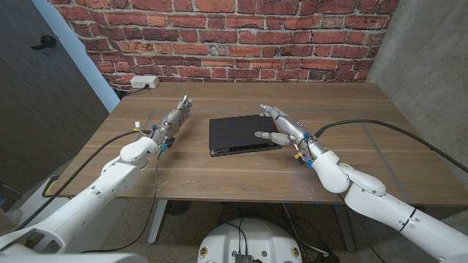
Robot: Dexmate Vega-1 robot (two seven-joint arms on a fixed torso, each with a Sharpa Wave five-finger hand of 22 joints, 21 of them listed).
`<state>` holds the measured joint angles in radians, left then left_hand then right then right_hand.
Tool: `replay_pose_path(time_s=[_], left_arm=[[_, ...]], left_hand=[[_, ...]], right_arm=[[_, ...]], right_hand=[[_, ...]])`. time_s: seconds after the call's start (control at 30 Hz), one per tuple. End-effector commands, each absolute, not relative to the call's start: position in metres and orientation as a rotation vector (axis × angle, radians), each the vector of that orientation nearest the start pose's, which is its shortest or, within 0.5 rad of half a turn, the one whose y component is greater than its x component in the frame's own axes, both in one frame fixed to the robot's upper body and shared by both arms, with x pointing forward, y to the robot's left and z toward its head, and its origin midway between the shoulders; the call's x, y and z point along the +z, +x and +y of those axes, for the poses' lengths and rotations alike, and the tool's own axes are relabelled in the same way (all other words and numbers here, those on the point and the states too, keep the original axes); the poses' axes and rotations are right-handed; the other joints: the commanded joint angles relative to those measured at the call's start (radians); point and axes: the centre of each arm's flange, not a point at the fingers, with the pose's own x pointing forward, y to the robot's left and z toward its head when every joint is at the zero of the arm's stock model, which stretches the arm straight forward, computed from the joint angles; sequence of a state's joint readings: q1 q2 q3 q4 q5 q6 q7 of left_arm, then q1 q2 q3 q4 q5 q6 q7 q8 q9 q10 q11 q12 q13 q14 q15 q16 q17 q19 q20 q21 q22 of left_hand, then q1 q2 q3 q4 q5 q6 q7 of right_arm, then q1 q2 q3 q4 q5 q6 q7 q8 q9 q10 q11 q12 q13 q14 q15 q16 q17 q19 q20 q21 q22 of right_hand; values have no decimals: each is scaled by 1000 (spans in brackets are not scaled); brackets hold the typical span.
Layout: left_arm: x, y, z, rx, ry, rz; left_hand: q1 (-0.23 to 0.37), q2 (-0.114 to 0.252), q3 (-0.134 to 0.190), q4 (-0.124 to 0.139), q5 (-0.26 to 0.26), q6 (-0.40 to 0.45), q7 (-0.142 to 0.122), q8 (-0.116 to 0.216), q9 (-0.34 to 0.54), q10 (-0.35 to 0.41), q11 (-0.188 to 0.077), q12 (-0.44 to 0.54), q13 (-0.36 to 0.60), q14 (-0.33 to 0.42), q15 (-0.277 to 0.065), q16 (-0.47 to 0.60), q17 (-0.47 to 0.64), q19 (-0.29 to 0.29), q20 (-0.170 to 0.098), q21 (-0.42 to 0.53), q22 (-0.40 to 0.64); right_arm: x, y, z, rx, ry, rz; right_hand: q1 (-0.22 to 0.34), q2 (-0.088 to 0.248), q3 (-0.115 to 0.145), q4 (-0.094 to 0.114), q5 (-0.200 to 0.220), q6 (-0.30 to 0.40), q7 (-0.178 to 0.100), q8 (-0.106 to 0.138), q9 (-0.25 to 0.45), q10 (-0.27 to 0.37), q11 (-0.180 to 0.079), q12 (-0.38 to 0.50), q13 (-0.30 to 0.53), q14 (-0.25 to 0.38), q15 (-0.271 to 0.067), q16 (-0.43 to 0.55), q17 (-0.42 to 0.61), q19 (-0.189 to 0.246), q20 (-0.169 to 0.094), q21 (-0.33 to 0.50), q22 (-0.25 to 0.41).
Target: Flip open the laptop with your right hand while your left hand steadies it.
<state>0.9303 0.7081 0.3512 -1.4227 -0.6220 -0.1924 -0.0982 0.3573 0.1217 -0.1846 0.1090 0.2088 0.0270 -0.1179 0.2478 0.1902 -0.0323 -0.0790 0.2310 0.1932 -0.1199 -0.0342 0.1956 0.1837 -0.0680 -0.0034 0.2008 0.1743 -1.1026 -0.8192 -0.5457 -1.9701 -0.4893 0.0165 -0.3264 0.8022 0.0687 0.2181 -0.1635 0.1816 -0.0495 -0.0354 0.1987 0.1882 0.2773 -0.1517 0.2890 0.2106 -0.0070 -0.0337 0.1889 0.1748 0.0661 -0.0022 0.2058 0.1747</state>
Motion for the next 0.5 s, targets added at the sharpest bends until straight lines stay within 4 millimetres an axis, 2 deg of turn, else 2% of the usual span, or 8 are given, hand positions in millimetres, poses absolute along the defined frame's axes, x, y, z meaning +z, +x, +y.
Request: replay_pose_path(time_s=[0.03,0.17,0.2,0.3,0.33,0.4,0.5], left_arm=[[-44,628,328,-265,175,-493],[-41,627,326,-270,179,-499],[-41,627,326,-270,180,-501],[-40,627,325,-270,178,-505],[-40,626,325,-271,179,-505],[-40,626,325,-273,177,-506],[-40,626,324,-274,174,-505]], left_hand=[[-2,-1,-7,1,1,5,4,-4,4,2,-5,-1,3,-8,-29,-1,3,0,3,2,4],[-2,0,-7,2,1,3,4,-6,4,2,-4,-1,4,-8,-28,-2,3,4,0,3,4],[-2,0,-7,2,1,3,5,-7,4,2,-4,-1,4,-10,-28,-2,3,4,0,3,4],[-2,0,-8,2,1,3,6,-8,4,2,-3,-2,4,-17,-26,-6,3,3,-2,2,4],[-2,0,-8,2,1,3,5,-8,4,2,-3,-2,4,-17,-26,-5,3,3,-3,2,4],[-2,1,-8,2,1,3,5,-9,4,2,-4,-2,4,-19,-26,-7,3,2,-3,1,4],[-1,1,-8,2,1,3,5,-10,4,4,-3,-2,4,-20,-25,-7,3,1,-3,1,4]], right_arm=[[-69,512,-162,72,-1279,-960],[-72,512,-162,63,-1316,-975],[-73,512,-162,62,-1327,-975],[-75,512,-162,54,-1350,-976],[-75,512,-162,49,-1356,-977],[-76,511,-162,43,-1374,-977],[-80,511,-160,34,-1416,-978]], right_hand=[[54,18,25,-8,1,-6,-17,5,5,-4,-12,4,7,28,-91,10,4,40,-20,11,2],[91,24,32,-2,-2,-10,-24,6,5,-6,-10,7,13,56,-114,14,7,87,-91,20,4],[92,25,31,0,-2,-11,-25,5,5,-4,-14,8,13,62,-117,15,9,92,-99,20,4],[96,32,31,6,-3,-24,-30,1,5,-23,-16,3,17,79,-123,22,14,100,-105,22,7],[101,38,32,8,-3,-31,-30,0,6,-44,-5,-4,18,85,-125,25,17,106,-113,23,9],[110,45,35,8,-3,-34,-32,1,6,-60,-7,-8,21,97,-137,30,21,109,-120,24,12],[119,51,37,7,-2,-25,-40,6,6,-83,8,-15,23,99,-134,32,26,111,-129,25,15]])
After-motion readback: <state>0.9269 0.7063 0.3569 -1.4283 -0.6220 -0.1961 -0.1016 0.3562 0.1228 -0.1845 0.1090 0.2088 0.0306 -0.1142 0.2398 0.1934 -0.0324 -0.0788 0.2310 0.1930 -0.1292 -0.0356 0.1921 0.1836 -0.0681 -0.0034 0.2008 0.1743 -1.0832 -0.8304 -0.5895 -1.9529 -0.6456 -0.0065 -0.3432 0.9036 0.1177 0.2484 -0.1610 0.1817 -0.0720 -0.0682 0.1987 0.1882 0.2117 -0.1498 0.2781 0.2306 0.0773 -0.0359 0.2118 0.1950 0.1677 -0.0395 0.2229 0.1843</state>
